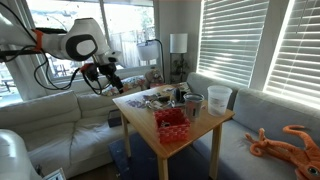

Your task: Pick up the topmost wooden block from the table and place it standing vertically upwards on the table

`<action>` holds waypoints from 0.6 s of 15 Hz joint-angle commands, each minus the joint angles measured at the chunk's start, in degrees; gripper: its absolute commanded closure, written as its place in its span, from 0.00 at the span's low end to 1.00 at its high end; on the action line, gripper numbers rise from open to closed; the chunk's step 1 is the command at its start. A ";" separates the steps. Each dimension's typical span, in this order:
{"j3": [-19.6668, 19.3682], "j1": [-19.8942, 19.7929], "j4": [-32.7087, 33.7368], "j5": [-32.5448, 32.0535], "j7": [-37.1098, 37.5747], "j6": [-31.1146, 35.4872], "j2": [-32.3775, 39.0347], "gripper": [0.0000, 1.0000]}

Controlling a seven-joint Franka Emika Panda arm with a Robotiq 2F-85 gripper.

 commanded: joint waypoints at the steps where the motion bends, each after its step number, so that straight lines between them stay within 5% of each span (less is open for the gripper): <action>1: -0.68 -5.90 5.65 -5.82 2.76 6.09 7.06 0.00; 9: -0.27 -10.40 17.88 -16.05 13.05 17.72 26.09 0.00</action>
